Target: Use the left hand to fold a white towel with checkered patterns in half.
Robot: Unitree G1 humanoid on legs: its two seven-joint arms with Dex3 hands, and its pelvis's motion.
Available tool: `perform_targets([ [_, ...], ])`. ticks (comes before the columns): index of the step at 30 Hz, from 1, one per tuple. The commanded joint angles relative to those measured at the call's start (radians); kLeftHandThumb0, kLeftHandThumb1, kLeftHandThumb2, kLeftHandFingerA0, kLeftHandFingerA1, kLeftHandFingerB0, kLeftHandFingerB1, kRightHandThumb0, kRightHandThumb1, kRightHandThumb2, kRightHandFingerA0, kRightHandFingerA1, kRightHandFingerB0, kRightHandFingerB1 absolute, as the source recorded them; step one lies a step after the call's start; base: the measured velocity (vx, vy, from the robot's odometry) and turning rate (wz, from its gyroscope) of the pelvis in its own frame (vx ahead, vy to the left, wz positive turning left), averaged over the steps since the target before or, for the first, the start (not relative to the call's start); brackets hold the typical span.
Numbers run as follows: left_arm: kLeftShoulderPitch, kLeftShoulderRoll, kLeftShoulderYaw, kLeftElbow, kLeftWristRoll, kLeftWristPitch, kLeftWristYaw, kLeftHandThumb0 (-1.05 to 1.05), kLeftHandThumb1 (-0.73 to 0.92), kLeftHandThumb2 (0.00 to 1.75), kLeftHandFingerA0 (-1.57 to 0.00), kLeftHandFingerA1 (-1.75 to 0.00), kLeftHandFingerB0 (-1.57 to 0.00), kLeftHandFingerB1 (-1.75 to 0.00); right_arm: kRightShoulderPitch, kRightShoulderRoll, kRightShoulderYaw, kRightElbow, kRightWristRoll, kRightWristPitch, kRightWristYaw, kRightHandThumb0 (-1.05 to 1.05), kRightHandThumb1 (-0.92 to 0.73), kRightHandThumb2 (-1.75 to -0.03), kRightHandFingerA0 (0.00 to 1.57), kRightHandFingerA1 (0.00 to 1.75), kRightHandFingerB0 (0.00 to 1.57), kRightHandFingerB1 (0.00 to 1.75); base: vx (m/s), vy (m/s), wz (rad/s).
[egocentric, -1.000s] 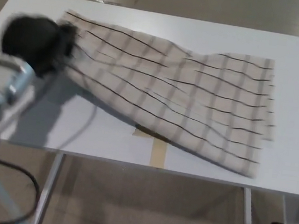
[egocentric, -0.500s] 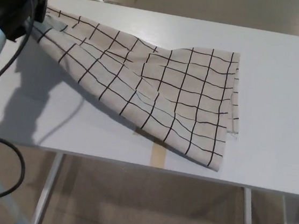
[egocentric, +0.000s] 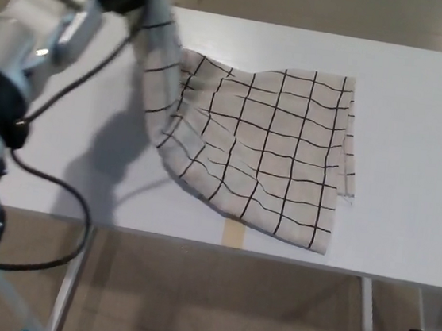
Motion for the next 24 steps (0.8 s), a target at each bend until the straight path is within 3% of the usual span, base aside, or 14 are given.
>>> perform_targets([
  [1,-0.030,-0.055,-0.011,-0.126,0.047,-0.013,0.051,-0.29,0.36,0.75,-1.21,-1.43,-1.03,-1.32,0.006,0.006,-0.001,-0.013,0.027,0.013,0.014,-0.23,-0.71,-0.61,0.65,0.70,0.74,0.58,0.00,0.000,0.00],
  [2,-0.029,-0.061,-0.011,-0.143,0.050,-0.011,0.050,-0.25,0.54,0.56,-0.89,-1.75,-0.75,-1.66,0.005,0.005,-0.001,-0.014,0.024,0.014,0.013,-0.23,-0.71,-0.61,0.65,0.70,0.74,0.58,0.00,0.000,0.00],
  [3,-0.026,-0.066,-0.010,-0.164,0.053,-0.007,0.044,-0.25,0.54,0.56,-0.89,-1.75,-0.75,-1.66,0.004,0.003,0.000,-0.016,0.020,0.016,0.012,-0.23,-0.71,-0.61,0.65,0.70,0.74,0.58,0.00,0.000,0.00],
  [4,-0.015,-0.089,-0.012,-0.229,0.055,-0.001,0.022,-0.21,0.58,0.54,-0.85,-1.75,-0.61,-1.75,0.010,-0.003,0.002,-0.022,0.007,0.019,0.007,-0.23,-0.71,-0.61,0.65,0.70,0.73,0.58,0.00,0.000,0.00],
  [6,0.004,-0.122,-0.012,-0.311,0.052,0.004,-0.005,-0.22,0.58,0.54,-0.84,-1.75,-0.61,-1.75,0.009,-0.006,0.005,-0.021,-0.004,0.015,0.005,-0.21,-0.71,-0.60,0.66,0.69,0.74,0.58,0.00,0.000,0.00],
  [7,0.012,-0.128,-0.011,-0.330,0.052,0.000,-0.007,-0.23,0.54,0.57,-0.85,-1.75,-0.76,-1.61,0.009,-0.007,0.006,-0.022,-0.006,0.017,0.004,-0.21,-0.71,-0.60,0.66,0.69,0.73,0.58,0.00,0.000,0.00],
  [8,0.022,-0.137,-0.012,-0.355,0.052,-0.003,-0.012,-0.25,0.54,0.56,-0.85,-1.75,-1.09,-0.72,0.007,-0.006,0.006,-0.022,-0.007,0.018,0.002,-0.21,-0.71,-0.60,0.66,0.69,0.73,0.58,0.00,0.000,0.00],
  [11,0.062,-0.196,-0.044,-0.420,0.067,-0.019,-0.037,-0.35,0.51,0.60,-0.97,-1.70,-1.00,-0.60,-0.002,-0.008,0.003,-0.018,-0.001,0.014,0.007,-0.22,-0.71,-0.60,0.67,0.68,0.74,0.57,0.00,0.000,0.00],
  [12,0.070,-0.202,-0.051,-0.427,0.070,-0.021,-0.043,-0.40,0.47,0.63,-1.05,-1.59,-0.86,-0.56,0.000,-0.009,0.003,-0.021,0.002,0.015,0.011,-0.22,-0.71,-0.60,0.67,0.68,0.74,0.57,0.00,0.000,0.00],
  [16,0.107,-0.225,-0.078,-0.452,0.085,-0.028,-0.058,-0.42,0.45,0.63,-1.06,-1.60,-0.88,-0.57,0.000,-0.012,0.005,-0.027,0.004,0.013,0.020,-0.22,-0.69,-0.60,0.69,0.69,0.75,0.58,0.00,0.000,0.00],
  [17,0.129,-0.236,-0.096,-0.454,0.089,-0.035,-0.064,-0.40,0.48,0.61,-0.96,-1.66,-0.98,-0.60,-0.002,-0.013,0.007,-0.027,0.003,0.010,0.022,-0.22,-0.68,-0.60,0.69,0.69,0.76,0.58,0.00,0.000,0.00],
  [21,0.193,-0.250,-0.146,-0.450,0.100,-0.061,-0.117,-0.37,0.49,0.58,-0.92,-1.71,-0.93,-0.56,-0.010,-0.015,0.008,-0.023,-0.008,-0.002,0.019,-0.21,-0.68,-0.60,0.70,0.69,0.77,0.57,0.00,0.000,0.00],
  [23,0.210,-0.245,-0.165,-0.444,0.103,-0.072,-0.152,-0.32,0.50,0.56,-0.88,-1.75,-0.99,-0.59,-0.014,-0.017,0.009,-0.021,-0.013,-0.007,0.019,-0.21,-0.68,-0.60,0.71,0.69,0.76,0.57,0.00,0.000,0.00],
  [24,0.222,-0.236,-0.181,-0.436,0.110,-0.077,-0.177,-0.24,0.53,0.55,-0.85,-1.75,-0.91,-1.32,-0.015,-0.018,0.009,-0.018,-0.017,-0.014,0.018,-0.21,-0.68,-0.60,0.71,0.69,0.76,0.56,0.00,0.000,0.00],
])
